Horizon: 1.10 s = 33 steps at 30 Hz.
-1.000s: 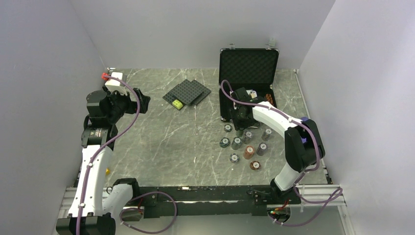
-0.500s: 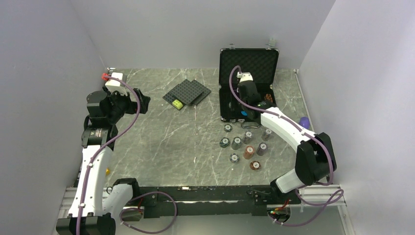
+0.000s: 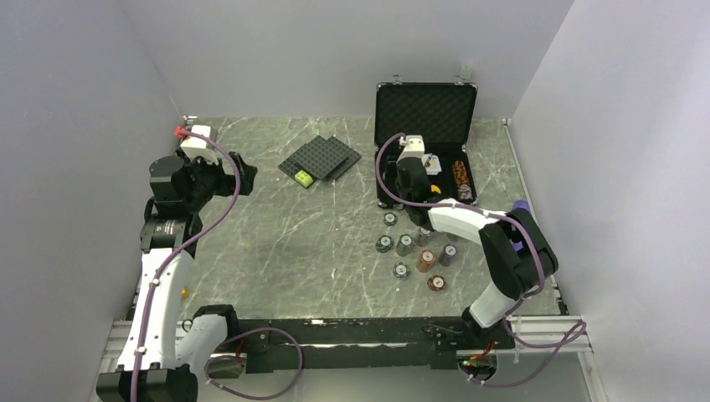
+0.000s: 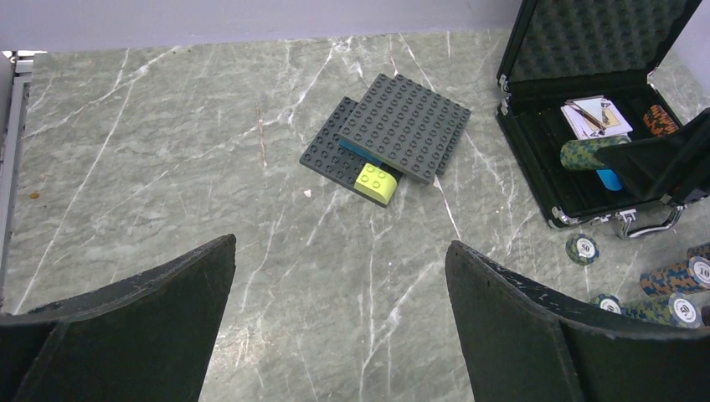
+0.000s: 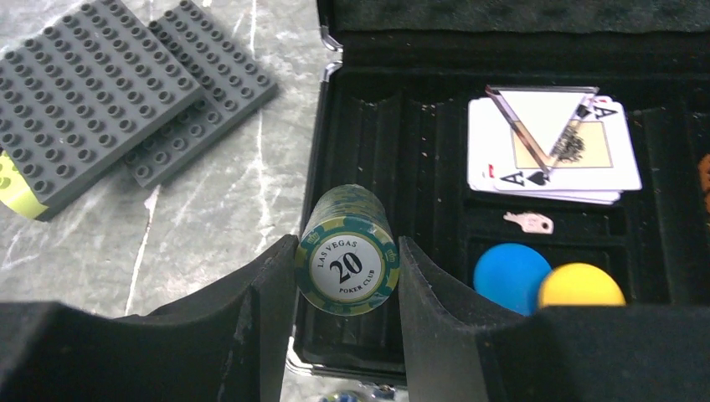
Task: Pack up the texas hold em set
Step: Place the poker chip in the chip case.
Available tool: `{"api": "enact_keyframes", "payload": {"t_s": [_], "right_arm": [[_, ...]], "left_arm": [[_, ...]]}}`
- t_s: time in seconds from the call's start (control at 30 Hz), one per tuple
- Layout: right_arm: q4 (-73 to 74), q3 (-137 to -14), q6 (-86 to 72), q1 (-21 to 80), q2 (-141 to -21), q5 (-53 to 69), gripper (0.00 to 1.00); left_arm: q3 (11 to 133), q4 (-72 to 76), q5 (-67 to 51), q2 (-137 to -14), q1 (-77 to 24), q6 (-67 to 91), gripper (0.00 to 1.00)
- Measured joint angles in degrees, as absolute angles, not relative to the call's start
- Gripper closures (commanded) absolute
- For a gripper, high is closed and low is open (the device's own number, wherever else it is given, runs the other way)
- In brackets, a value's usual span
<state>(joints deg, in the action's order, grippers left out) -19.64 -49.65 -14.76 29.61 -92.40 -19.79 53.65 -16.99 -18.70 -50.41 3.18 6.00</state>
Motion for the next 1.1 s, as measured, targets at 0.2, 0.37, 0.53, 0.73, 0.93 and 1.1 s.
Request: {"api": "enact_keyframes", "payload": {"t_s": [0.2,0.37,0.53,0.73,0.93,1.1], "right_arm": [[-26.3,-49.6,-14.5,31.2,-96.9,-21.5,1.0],[-31.2,-48.9,-12.6,32.6,-100.9,-25.6,1.0],[-33.6,-48.0,-10.9,34.1,-102.4,-29.0,1.0],[-33.2,-47.8,-11.5,34.5,-102.4,-30.0,0.43],[-23.9,-47.2,-14.2,34.7,-94.5,-28.2,0.18],[-8.3,-55.9,-15.2,33.7,-88.2,-23.8,0.19]], "left_arm": [[53.6,-17.0,-18.6,-50.5,3.2,5.6,0.01],[53.6,-17.0,-18.6,-50.5,3.2,5.3,0.01],[53.6,-17.0,-18.6,-50.5,3.2,5.3,0.01],[53.6,-17.0,-18.6,-50.5,3.2,5.3,0.01],[53.6,-17.0,-18.6,-50.5,3.2,5.3,0.01],[53.6,-17.0,-18.6,-50.5,3.2,5.3,0.01]]}}
